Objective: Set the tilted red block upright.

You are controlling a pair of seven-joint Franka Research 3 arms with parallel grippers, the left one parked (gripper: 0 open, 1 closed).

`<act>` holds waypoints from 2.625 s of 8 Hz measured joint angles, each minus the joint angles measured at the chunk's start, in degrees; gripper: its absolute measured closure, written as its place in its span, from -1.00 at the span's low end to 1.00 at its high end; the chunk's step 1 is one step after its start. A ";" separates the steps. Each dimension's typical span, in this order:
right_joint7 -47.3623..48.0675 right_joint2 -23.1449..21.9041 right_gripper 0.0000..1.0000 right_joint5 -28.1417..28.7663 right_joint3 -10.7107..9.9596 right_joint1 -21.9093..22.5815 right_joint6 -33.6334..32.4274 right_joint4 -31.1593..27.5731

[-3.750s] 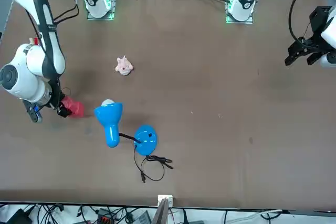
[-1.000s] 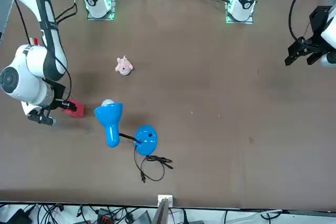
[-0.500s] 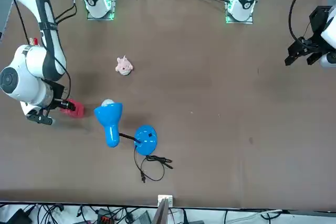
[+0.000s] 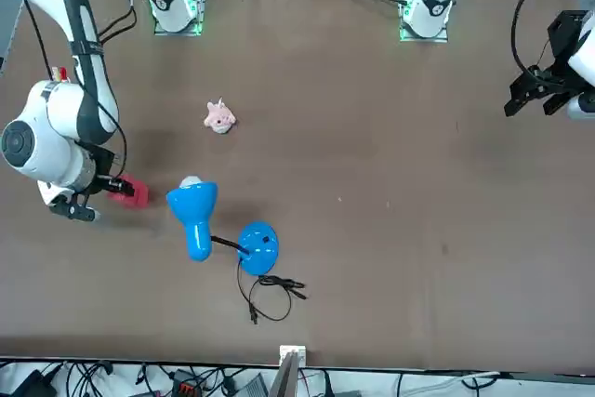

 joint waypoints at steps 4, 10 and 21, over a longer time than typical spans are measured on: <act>-0.66 0.01 -0.40 -0.03 0.00 -0.01 0.00 0.00; -0.66 0.62 -0.40 -0.03 -0.01 -0.04 0.73 0.00; -0.69 1.04 -1.00 -0.03 -0.04 -0.05 0.90 -0.14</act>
